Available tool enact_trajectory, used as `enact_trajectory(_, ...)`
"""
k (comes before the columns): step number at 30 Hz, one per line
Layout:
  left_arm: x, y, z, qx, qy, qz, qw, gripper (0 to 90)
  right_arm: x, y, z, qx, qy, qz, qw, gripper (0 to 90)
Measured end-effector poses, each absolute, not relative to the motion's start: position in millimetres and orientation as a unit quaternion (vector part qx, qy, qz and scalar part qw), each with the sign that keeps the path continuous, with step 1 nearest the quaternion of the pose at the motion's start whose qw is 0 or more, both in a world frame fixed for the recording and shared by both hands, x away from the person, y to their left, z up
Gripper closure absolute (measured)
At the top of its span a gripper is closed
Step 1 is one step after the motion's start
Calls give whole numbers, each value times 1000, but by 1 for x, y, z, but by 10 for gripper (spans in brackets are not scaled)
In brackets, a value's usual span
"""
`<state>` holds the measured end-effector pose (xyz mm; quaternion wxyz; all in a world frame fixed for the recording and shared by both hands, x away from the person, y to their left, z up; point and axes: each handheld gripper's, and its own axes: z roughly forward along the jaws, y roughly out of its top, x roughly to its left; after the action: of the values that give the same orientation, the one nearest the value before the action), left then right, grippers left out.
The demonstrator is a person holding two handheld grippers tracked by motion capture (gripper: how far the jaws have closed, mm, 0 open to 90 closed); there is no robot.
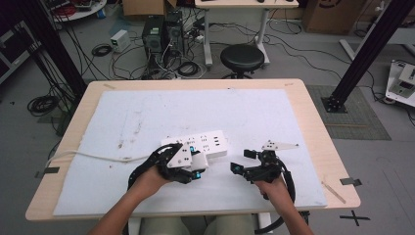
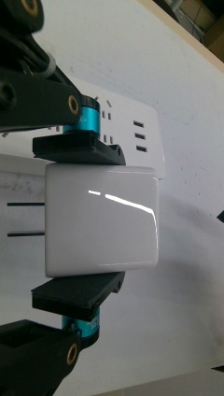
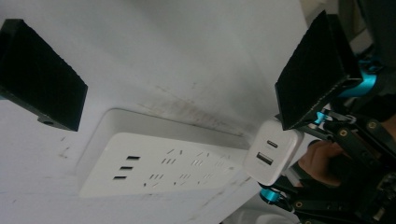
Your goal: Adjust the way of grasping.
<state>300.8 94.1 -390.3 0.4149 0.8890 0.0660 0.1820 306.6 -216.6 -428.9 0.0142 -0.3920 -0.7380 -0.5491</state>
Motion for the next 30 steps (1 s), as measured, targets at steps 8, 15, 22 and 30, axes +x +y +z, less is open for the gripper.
enact_trajectory(8,299,91,-391,892,51,190,408,425,309,-210,-430,-394,-728,-555,79,21)
enact_trajectory(15,298,89,-389,892,45,193,406,425,313,-202,-428,-396,-726,-549,123,21)
enact_trajectory(22,297,86,-390,894,37,197,402,425,317,-195,-428,-394,-725,-546,147,21)
enact_trajectory(30,295,82,-389,894,24,203,398,425,324,-186,-430,-400,-720,-530,201,21)
